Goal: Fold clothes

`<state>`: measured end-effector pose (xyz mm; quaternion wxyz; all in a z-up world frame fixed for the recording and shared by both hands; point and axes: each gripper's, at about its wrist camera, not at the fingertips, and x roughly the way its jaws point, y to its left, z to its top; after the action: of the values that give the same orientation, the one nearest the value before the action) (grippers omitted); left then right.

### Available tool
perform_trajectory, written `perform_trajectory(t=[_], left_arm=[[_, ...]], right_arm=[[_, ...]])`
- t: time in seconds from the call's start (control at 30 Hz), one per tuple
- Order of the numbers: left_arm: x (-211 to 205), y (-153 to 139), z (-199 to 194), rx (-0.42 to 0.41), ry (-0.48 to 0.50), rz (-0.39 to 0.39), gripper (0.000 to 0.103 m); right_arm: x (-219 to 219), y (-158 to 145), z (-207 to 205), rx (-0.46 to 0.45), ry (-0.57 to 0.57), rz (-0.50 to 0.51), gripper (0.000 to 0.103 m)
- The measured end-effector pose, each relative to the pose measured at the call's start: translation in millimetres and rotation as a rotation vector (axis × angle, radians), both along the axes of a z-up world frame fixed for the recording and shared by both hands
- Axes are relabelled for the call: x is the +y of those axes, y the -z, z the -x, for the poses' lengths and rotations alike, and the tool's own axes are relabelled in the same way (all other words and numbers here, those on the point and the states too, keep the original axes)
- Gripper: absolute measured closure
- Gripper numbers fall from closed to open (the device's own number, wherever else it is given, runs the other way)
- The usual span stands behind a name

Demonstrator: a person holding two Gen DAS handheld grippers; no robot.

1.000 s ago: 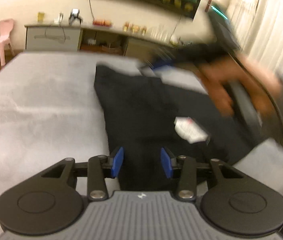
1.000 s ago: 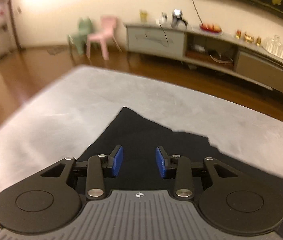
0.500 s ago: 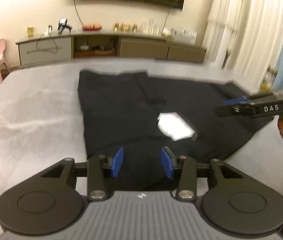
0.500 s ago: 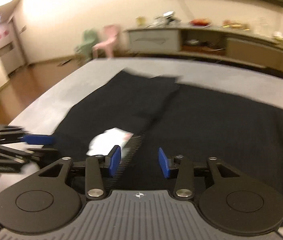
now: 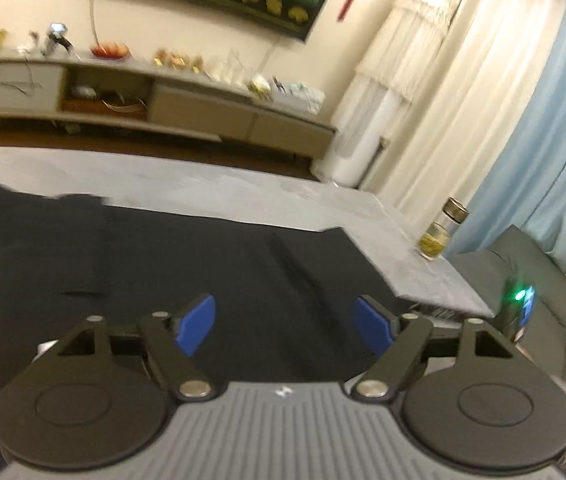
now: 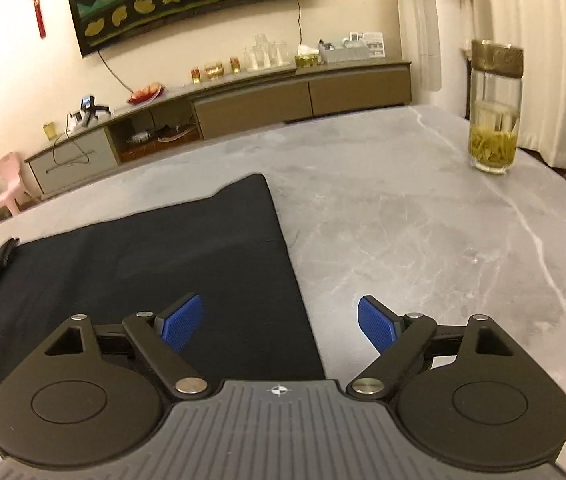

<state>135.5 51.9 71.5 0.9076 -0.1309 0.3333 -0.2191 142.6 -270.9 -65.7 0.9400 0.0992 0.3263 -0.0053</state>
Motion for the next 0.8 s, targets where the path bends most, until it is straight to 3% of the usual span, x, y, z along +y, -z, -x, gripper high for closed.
perform_trajectory(t=[0.1,0.17,0.2,0.3,0.4,0.5,0.53,0.57,0.6,0.7,0.77,0.8], left_arm=[[-64.2,-9.8,-41.7,0.025,0.045,-0.032,0.014],[-110.5,-10.4,-74.0,0.056,0.09,-0.05,0.013],[-131.5,-7.3,-89.4,0.084,0.103,-0.059,0.013],[-194.8,8.7,-134.8,0.158,0.144,-0.115,0.013],[-254.0,33.1,-168.4,0.215,0.201,-0.233,0.013],[-293.7,60.2,-181.5,0.236,0.253,-0.386,0.015],[-303.4,70.0,-183.7,0.242,0.263,-0.443,0.028],[-307.9,78.5,-184.2,0.242,0.255,-0.505,0.069],[-307.5,85.4,-185.1,0.247,0.23,-0.558,0.086],[-280.9,72.2,-174.2,0.205,0.182,-0.481,0.093],[-246.3,49.2,-160.7,0.177,0.141,-0.382,0.094],[-221.4,34.6,-152.6,0.162,0.104,-0.325,0.094]], right_arm=[[-11.4,7.2,-0.2,0.037,0.005,-0.014,0.025],[2.1,2.0,2.1,0.03,-0.029,0.038,0.05],[6.7,0.9,3.5,0.026,-0.049,0.068,0.074],[13.5,-13.1,20.1,-0.016,-0.11,0.171,0.095],[23.1,-25.5,35.8,-0.101,-0.161,0.25,0.097],[26.9,-30.2,43.3,-0.16,-0.21,0.257,0.097],[26.1,-31.2,44.2,-0.17,-0.22,0.244,0.097],[25.4,-32.1,45.1,-0.18,-0.23,0.23,0.097],[24.5,-33.1,45.9,-0.19,-0.24,0.217,0.097],[16.4,-40.4,51.3,-0.24,-0.263,0.124,0.096],[10.3,-46.7,55.9,-0.28,-0.28,0.048,0.09],[7.2,-49.9,58.3,-0.299,-0.289,0.006,0.068]])
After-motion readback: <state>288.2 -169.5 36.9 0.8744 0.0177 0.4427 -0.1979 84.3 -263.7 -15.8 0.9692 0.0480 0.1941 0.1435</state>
